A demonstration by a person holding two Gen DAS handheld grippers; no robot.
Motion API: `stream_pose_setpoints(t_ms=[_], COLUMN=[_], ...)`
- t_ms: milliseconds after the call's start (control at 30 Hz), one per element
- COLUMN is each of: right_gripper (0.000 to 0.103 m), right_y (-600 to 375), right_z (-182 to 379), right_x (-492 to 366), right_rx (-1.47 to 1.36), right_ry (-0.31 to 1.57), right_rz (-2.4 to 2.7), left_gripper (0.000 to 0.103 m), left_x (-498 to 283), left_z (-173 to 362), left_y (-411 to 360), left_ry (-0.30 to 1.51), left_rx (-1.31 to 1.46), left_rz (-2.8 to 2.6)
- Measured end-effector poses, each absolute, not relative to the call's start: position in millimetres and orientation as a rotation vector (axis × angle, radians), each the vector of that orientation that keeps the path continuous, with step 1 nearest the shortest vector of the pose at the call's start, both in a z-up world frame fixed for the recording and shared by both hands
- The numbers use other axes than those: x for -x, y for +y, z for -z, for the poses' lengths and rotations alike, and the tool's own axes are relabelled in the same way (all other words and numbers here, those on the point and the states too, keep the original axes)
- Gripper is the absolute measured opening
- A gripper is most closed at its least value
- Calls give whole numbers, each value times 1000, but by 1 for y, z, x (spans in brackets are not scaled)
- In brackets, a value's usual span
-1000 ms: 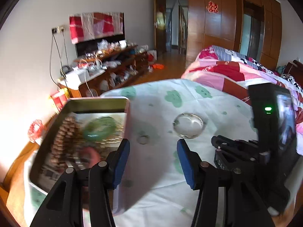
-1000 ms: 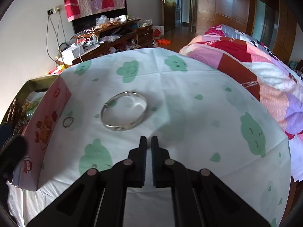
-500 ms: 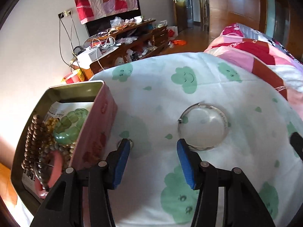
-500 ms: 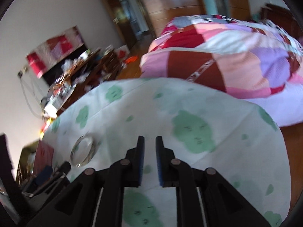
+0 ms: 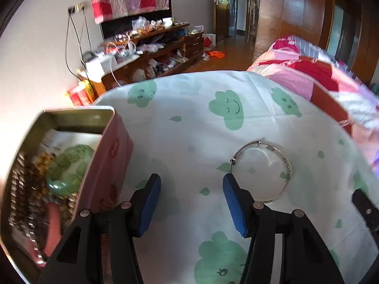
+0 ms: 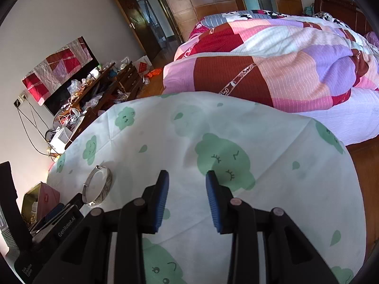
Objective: Organize jewelry
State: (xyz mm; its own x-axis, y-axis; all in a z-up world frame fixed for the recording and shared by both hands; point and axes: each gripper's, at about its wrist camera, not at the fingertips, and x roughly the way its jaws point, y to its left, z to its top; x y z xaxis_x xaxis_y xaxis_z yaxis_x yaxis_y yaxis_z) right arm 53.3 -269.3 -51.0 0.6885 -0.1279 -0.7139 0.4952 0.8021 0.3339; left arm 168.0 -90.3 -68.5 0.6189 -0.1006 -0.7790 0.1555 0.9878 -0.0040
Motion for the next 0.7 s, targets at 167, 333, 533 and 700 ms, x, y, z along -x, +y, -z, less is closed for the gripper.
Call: stream_pose_setpoints(t_ms=[167, 333, 533, 700], right_gripper=[36, 36, 36, 37], right_y=[-254, -225, -198, -181], right_z=[51, 45, 53, 60], right_x=[-65, -97, -155, -158], right_rx=[-486, -314, -65, 69], right_ry=[761, 816, 901, 895], right_rz=[296, 191, 52, 15], left_gripper=[56, 56, 56, 56], left_x=[-157, -154, -156, -151], left_z=[66, 65, 66, 65], left_y=[-87, -73, -73, -65], left_ry=[890, 890, 891, 885], left_rx=[-82, -49, -53, 13], left_rz=[178, 181, 176, 185])
